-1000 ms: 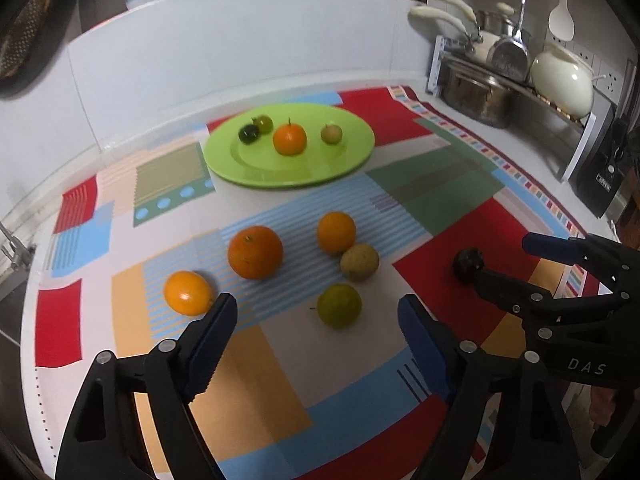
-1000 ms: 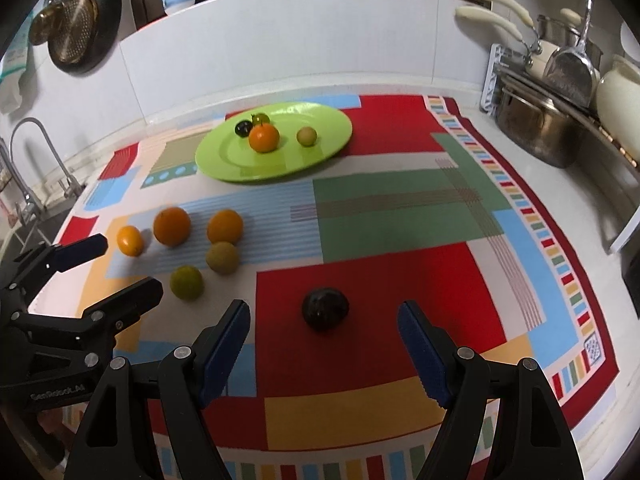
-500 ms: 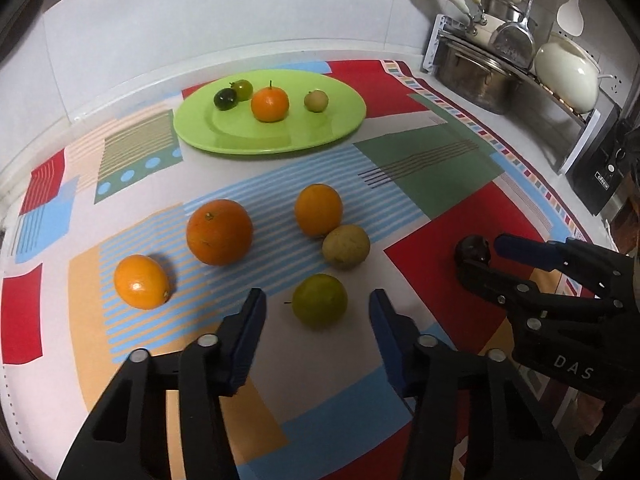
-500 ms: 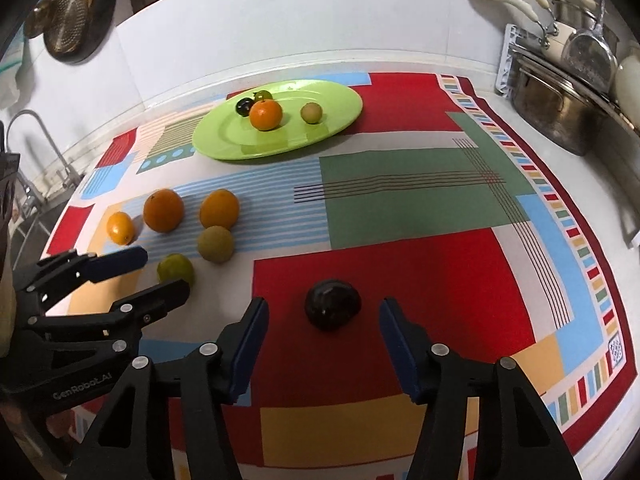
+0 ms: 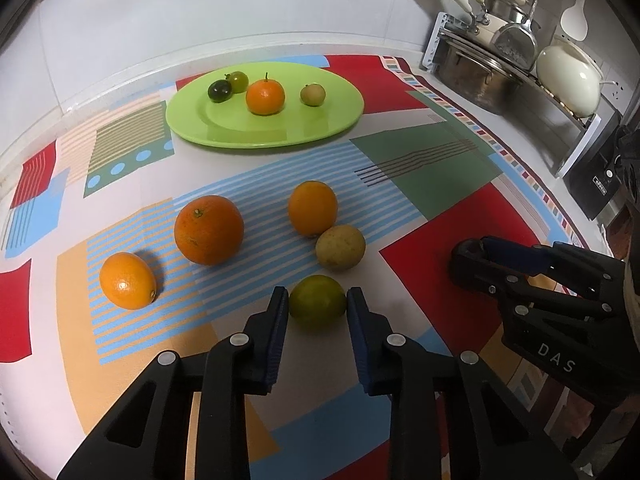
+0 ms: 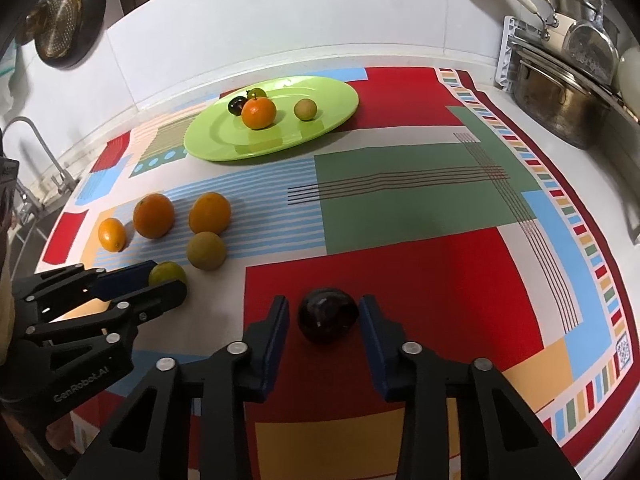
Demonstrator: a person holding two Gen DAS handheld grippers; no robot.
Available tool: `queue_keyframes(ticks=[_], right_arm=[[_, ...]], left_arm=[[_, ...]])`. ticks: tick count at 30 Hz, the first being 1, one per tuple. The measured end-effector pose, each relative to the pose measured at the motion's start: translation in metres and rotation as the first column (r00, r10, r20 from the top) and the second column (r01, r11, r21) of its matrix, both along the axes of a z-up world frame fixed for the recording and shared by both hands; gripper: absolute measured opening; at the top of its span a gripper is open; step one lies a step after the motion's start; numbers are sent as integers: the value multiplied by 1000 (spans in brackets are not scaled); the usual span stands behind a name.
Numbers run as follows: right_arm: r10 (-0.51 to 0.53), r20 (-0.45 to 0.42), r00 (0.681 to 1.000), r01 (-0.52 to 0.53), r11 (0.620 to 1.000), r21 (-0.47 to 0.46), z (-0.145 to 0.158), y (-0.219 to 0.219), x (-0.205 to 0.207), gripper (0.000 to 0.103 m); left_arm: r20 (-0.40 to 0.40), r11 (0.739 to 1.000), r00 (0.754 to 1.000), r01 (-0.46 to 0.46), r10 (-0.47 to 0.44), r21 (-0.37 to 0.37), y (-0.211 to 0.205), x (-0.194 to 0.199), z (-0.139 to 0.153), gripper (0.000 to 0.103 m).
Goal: Organize fruits
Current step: 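Grasp the green lime with the left gripper while the right grasps the dark plum, then carry the lime and plum in both grippers over the green plate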
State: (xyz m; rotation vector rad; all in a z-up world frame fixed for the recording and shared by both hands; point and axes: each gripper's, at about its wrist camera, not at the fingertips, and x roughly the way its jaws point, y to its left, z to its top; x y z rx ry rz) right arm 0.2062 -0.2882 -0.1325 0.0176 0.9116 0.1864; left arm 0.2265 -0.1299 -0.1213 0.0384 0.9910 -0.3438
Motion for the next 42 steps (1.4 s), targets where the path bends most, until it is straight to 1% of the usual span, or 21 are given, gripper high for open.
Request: queue_keyframes(ticks=[5, 12, 26, 33, 42], right_arm=[[12, 0, 1000, -12, 1000, 11, 1, 1, -2, 33], [41, 24, 999, -41, 999, 15, 9, 9, -8, 33], [79, 104, 991, -82, 996, 24, 39, 21, -14, 33], [93, 150, 984, -98, 995, 27, 54, 26, -13, 33], [106, 213, 971, -116, 993, 33, 76, 32, -7, 33]], left_arm=[[3, 1000, 1000, 1, -1, -7, 1, -2, 2, 30], [27, 1000, 1000, 6, -6, -9, 3, -7, 11, 30], [123, 1000, 992, -9, 9, 2, 17, -17, 47, 30], [173, 1000, 985, -25, 22, 17, 23, -16, 62, 30], [243, 999, 969, -38, 32, 20, 27, -8, 85, 30]])
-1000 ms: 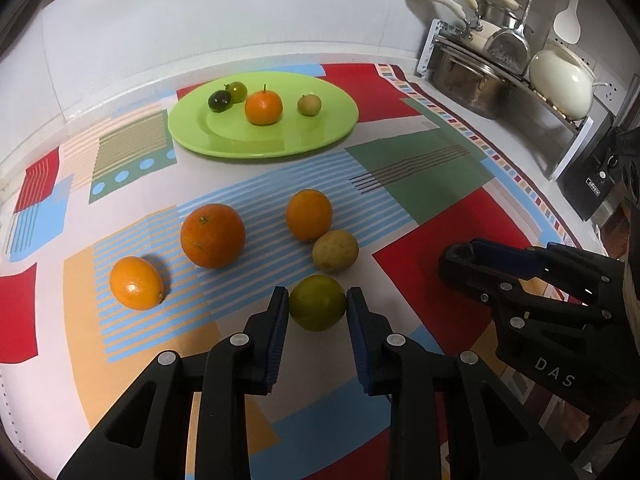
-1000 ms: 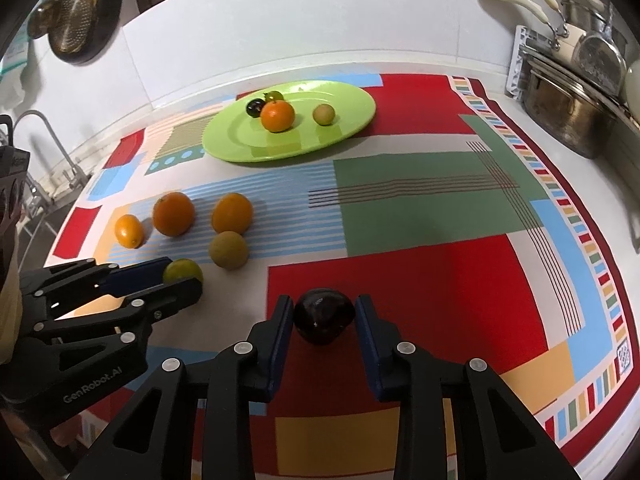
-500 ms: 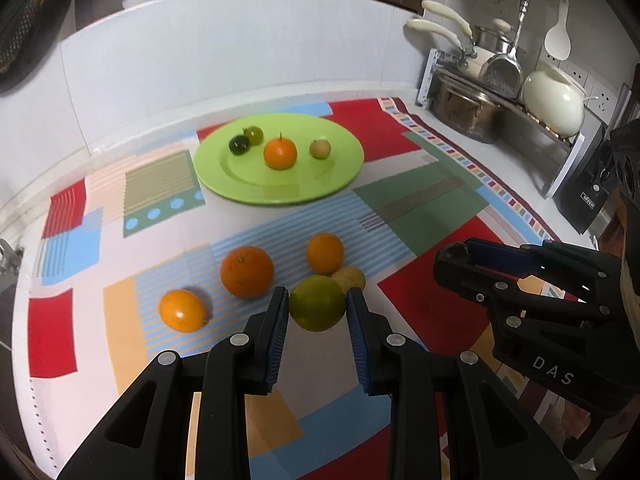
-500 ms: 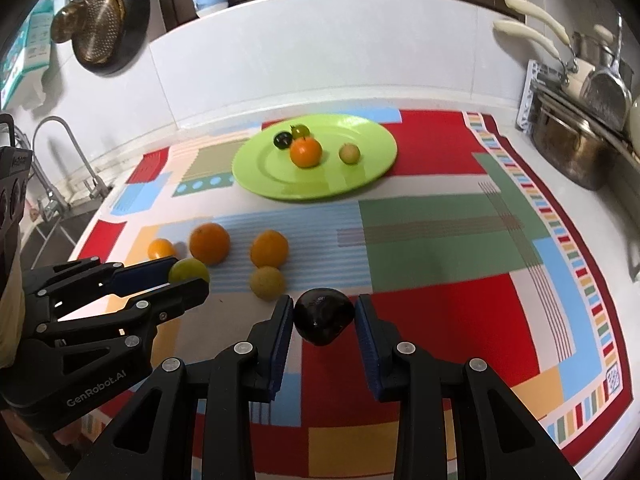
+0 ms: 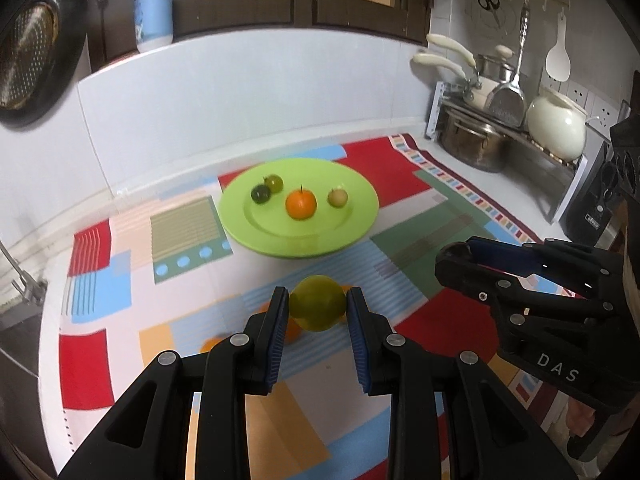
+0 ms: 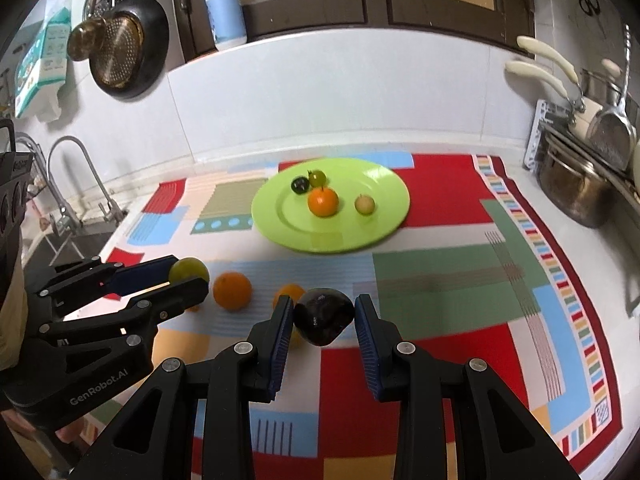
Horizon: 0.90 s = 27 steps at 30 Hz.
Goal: Organize fruits
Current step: 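Carry the lime and plum in both grippers over the green plate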
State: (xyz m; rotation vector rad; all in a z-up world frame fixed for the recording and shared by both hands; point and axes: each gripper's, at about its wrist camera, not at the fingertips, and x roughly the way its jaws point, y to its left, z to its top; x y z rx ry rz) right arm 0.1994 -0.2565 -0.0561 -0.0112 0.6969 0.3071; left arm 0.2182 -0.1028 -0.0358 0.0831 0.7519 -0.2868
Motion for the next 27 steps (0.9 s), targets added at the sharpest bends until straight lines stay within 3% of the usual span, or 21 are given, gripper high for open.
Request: queue_keyframes(ticks=[27], right_arm=[[12, 113, 994, -13, 1000, 12, 52, 11, 57, 33]], left_arm=[[113, 1000, 994, -7, 7, 2, -7, 58, 50, 30]])
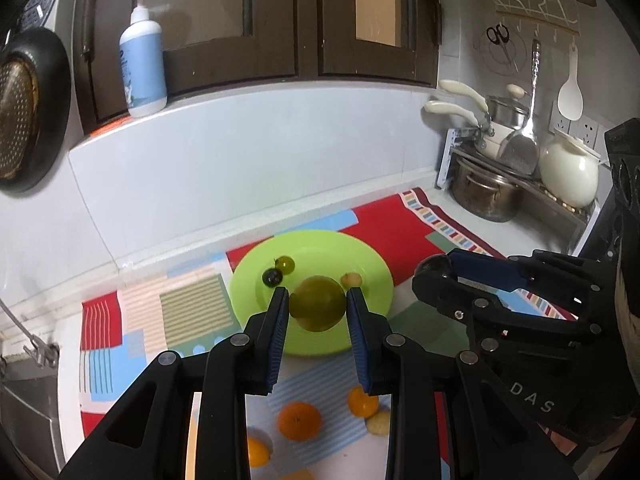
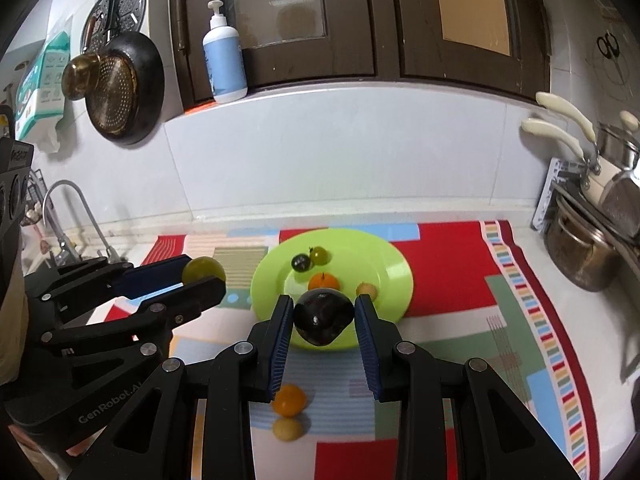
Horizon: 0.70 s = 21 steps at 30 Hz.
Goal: Organize fruits
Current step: 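Carry the lime and plum in both grippers over the green plate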
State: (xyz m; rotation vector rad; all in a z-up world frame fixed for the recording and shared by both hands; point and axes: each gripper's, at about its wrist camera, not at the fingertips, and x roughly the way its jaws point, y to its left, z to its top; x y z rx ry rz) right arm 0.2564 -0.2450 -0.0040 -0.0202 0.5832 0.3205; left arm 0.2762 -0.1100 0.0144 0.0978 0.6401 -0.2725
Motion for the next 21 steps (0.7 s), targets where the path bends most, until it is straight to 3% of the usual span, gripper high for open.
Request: queue_keyframes(ticks=[21], right_arm=[[-15, 2, 1000, 15, 1000, -13, 15, 0, 70, 33]], left_arm=[[-33, 1000, 999, -16, 17, 10, -3, 67, 1, 30]])
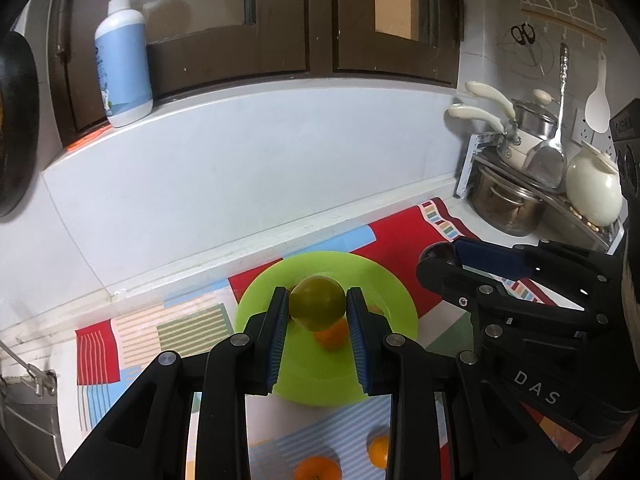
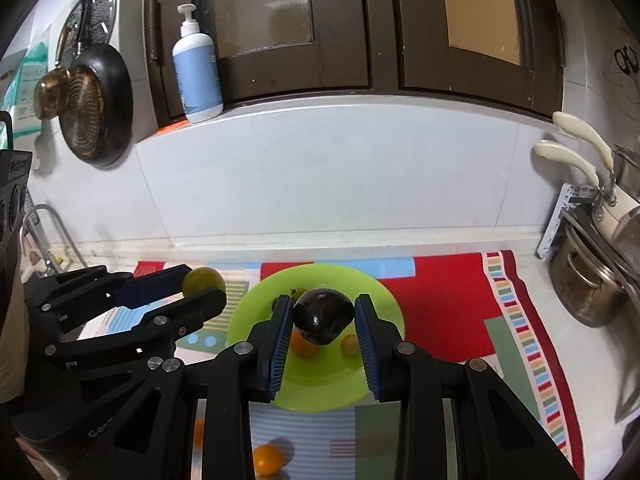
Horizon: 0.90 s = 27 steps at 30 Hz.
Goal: Organize fruits
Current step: 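Carry the lime and plum in both grippers over the green plate, then open both grippers to drop the lime and plum onto the plate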
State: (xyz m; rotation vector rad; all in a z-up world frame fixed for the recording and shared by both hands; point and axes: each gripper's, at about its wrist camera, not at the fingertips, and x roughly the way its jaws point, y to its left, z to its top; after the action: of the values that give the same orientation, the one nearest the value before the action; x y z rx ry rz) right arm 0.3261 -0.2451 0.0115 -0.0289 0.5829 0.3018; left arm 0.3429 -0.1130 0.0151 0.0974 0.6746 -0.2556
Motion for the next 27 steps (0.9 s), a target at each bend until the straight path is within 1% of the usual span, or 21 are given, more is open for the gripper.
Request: queue_keyframes(ticks=[12, 20, 27], right_arm=[[-6, -47, 999, 6, 1000, -11, -17, -2, 46, 33], [7, -101, 995, -9, 1000, -18, -38, 1, 80, 33], [16, -150, 989, -19, 1000, -20, -58, 5, 104, 33]], left_arm=[[-55, 1000, 998, 14, -14, 11, -5, 47, -22, 30], [-99, 999, 995, 29, -27, 22, -6, 79, -44, 30], [-141, 999, 989, 39, -34, 27, -4, 96, -64, 30]])
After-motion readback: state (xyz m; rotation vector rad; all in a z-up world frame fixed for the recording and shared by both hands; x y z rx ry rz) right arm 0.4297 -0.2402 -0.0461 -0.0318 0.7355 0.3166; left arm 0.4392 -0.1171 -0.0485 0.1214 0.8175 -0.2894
